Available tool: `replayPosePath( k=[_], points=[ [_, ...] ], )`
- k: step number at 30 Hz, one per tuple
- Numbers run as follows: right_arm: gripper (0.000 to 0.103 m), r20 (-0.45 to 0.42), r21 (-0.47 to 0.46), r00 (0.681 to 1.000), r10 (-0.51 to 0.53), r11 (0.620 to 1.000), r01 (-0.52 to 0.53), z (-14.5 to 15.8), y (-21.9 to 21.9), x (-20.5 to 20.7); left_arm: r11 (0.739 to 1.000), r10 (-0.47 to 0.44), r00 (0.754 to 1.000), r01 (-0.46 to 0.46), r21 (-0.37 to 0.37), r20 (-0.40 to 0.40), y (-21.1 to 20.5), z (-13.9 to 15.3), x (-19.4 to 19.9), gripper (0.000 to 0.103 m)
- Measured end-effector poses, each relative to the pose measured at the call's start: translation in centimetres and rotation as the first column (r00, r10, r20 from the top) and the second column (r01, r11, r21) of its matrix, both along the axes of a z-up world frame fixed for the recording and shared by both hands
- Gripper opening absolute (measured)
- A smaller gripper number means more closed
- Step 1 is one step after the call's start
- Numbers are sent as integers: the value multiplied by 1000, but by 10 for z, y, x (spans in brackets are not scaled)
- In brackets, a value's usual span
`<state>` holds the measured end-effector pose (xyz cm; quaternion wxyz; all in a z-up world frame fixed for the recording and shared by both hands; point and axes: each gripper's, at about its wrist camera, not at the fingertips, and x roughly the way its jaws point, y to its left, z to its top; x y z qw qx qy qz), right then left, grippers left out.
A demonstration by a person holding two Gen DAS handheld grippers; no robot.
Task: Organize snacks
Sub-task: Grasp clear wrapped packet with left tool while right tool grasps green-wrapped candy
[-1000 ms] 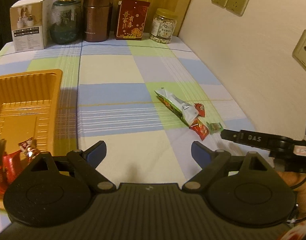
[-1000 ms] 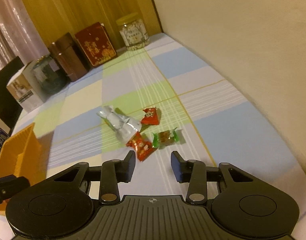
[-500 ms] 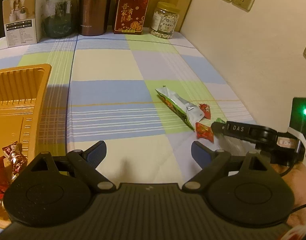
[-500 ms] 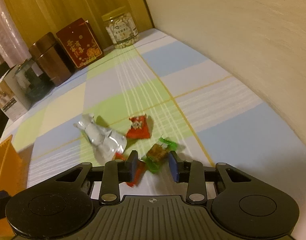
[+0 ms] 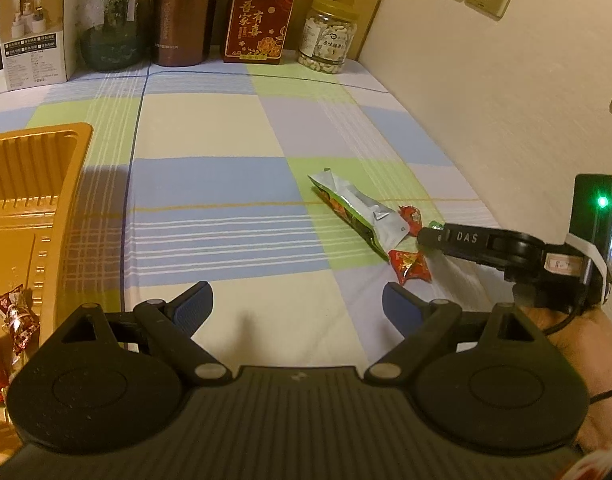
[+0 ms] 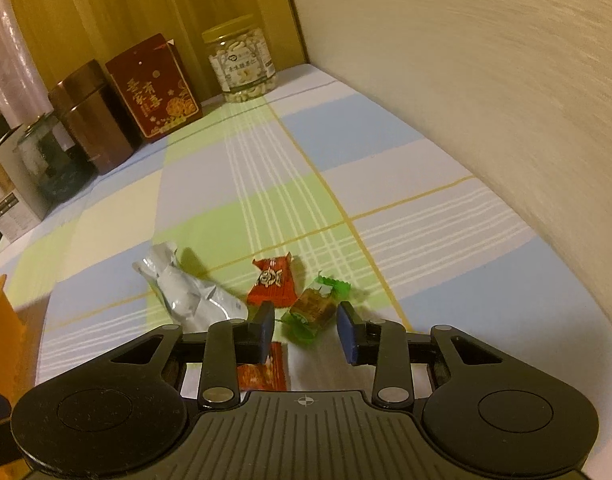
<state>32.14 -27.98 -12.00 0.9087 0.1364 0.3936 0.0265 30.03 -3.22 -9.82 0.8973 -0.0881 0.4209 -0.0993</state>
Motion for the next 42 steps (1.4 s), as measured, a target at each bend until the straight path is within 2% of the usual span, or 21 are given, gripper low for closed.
replayPosePath(
  k=[8, 9, 10, 13, 19, 24, 26, 32, 38, 42],
  points=[
    [35, 12, -36, 1000, -25, 999, 25, -1, 5, 6, 1000, -2, 1000, 2, 2, -1, 0, -1, 1, 91],
    [32, 13, -57, 1000, -14, 998, 14, -1, 7, 8, 1000, -2, 1000, 2, 2, 0, 0, -1, 1, 91],
    [25, 14, -66, 1000, -3, 998, 4, -1, 9, 9, 1000, -4, 1000, 4, 1, 1, 1, -1, 1, 91],
    [25, 11, -60, 1000, 29, 998, -28, -2, 9, 10, 1000, -4, 1000, 4, -1, 4, 1, 0, 2, 91],
    [24, 7, -38, 987, 162, 986, -162, -2, 23, 3, 1000, -2, 1000, 2, 1, 5, 2, 0, 3, 91],
    [24, 13, -32, 935, 354, 935, -354, 1, 50, -3, 1000, -5, 1000, 5, 13, 15, 3, 2, 6, 91],
    [24, 23, -35, 924, 380, 924, -380, 3, 56, -6, 1000, -11, 1000, 11, 20, 21, 3, 2, 11, 91],
    [24, 47, -1, 962, 267, 964, -268, 11, 37, -9, 997, -77, 996, 75, 36, 53, -7, -1, 35, 87],
    [24, 19, -52, 979, 203, 978, -202, 5, 12, -5, 983, -163, 985, 159, 87, 49, -33, -14, 65, 80],
    [25, 16, -84, 982, 190, 979, -188, -2, -1, -8, 977, -194, 979, 188, 100, 60, -45, -22, 77, 80]
  ],
)
